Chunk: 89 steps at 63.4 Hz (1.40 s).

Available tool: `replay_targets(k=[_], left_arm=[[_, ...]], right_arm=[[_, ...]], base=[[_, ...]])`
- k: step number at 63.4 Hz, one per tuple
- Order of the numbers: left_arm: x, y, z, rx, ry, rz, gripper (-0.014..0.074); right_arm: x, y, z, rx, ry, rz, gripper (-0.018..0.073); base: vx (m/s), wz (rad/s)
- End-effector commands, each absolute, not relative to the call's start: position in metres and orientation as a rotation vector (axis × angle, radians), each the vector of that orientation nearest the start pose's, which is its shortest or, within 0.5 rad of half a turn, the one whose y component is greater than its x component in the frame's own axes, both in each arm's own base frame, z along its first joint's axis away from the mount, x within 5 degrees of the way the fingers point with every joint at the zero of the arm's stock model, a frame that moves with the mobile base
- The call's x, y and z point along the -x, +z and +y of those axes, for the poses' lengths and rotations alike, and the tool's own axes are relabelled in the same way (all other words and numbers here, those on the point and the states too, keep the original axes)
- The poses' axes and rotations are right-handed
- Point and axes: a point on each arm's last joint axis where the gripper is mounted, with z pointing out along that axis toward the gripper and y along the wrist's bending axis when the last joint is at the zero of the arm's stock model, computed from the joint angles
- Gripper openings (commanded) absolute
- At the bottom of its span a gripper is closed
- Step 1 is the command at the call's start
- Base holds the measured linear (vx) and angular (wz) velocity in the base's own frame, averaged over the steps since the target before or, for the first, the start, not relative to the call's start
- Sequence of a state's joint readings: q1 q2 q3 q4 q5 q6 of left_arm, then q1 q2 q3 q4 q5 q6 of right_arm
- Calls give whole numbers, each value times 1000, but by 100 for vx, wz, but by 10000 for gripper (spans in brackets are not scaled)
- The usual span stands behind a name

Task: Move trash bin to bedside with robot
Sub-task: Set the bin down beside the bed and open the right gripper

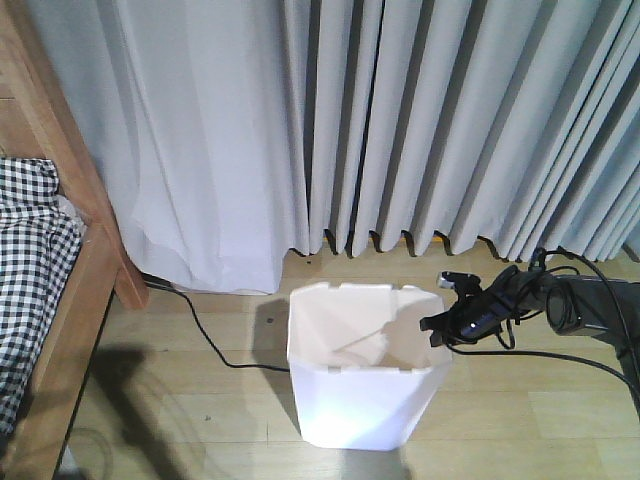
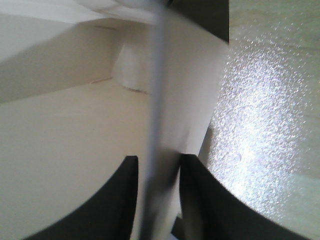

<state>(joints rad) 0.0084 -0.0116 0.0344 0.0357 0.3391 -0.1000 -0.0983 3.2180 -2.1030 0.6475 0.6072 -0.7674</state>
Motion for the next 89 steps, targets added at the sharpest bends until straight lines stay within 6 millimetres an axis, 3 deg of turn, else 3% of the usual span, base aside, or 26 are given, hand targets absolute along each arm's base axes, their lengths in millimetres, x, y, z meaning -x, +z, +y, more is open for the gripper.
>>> replay_targets(k=[1, 27, 46, 66, 80, 85, 89], left_arm=[[-56, 176, 1, 78, -38, 1792, -6], [-56, 176, 1, 78, -38, 1792, -6], [-56, 176, 1, 78, -38, 1792, -6], [-56, 176, 1, 78, -38, 1792, -6], [-56, 176, 1, 78, -38, 1792, -6], [-56, 176, 1, 78, -38, 1792, -6], [-56, 176, 1, 78, -38, 1792, -6]], right_arm=[[-448, -204, -10, 175, 559, 2961, 267], [-446, -204, -9, 161, 575, 2976, 342], [-441, -205, -16, 192, 532, 3038, 549], [-443, -204, -22, 60, 582, 3017, 550], [-448, -188, -24, 33, 557, 3010, 550], [-449, -179, -28, -86, 481, 2995, 550], [-445, -170, -30, -70, 409, 2990, 550]], base=[[0, 0], [0, 0], [0, 0], [0, 0], [0, 0], [0, 0], [0, 0]])
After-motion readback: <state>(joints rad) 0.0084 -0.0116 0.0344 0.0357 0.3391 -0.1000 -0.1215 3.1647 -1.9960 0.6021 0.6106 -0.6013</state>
